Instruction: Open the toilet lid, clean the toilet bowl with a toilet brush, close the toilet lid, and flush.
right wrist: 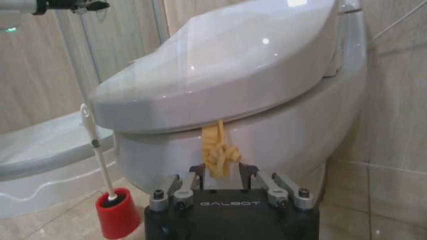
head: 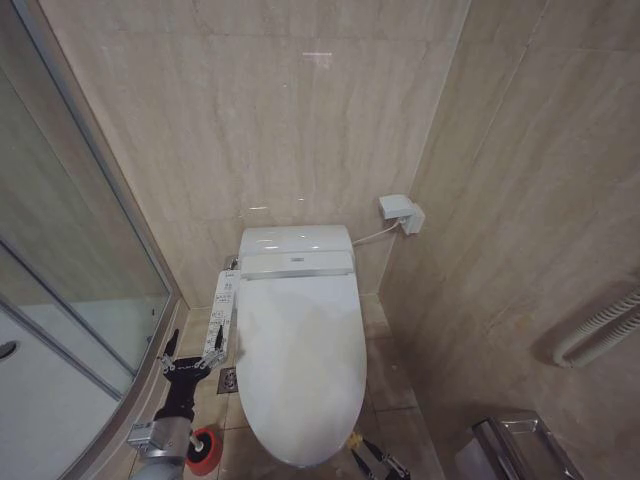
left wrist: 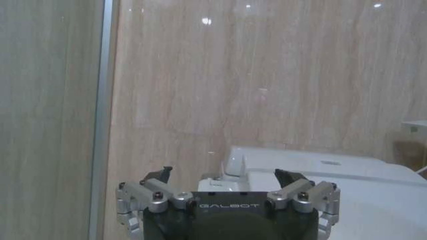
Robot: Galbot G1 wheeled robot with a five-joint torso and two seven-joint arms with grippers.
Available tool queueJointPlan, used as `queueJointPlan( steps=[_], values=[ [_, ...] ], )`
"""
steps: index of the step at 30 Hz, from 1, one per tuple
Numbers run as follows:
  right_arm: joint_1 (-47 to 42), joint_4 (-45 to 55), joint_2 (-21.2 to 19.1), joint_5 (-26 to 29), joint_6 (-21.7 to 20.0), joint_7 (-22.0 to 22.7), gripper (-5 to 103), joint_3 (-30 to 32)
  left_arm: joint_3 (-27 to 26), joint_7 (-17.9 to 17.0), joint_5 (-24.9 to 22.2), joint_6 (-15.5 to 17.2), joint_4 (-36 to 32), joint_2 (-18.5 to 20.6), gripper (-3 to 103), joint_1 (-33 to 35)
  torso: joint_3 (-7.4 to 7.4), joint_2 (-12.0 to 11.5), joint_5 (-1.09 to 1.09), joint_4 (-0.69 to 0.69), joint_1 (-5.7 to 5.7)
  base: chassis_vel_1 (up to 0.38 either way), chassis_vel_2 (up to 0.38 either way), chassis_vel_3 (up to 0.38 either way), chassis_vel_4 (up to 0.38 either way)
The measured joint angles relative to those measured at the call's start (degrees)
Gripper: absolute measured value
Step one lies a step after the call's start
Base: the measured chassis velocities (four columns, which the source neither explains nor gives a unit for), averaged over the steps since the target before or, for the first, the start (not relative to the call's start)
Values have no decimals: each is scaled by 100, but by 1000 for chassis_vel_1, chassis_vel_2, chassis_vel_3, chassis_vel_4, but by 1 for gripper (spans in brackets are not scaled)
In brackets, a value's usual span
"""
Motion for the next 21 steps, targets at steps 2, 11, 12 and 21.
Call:
queueJointPlan(
  steps=[2,11,12,21],
  values=[
    [31,-43,33,-14,19,-14,38,-6,-5,-1,1,-1,-2,7,100,8,0,0,0,0,0,0,0,0,0],
    [59,-44,49,29,72,-59,40,-3,-11,-2,12,-12,11,-8,100,6,0,0,0,0,0,0,0,0,0],
    [59,-44,49,29,72,-59,40,-3,-11,-2,12,-12,11,-8,100,6,0,0,0,0,0,0,0,0,0],
    [38,-64,37,45,118,-94,2,4,14,-6,29,-10,46,-32,100,-43,0,0,0,0,0,0,0,0,0]
  ],
)
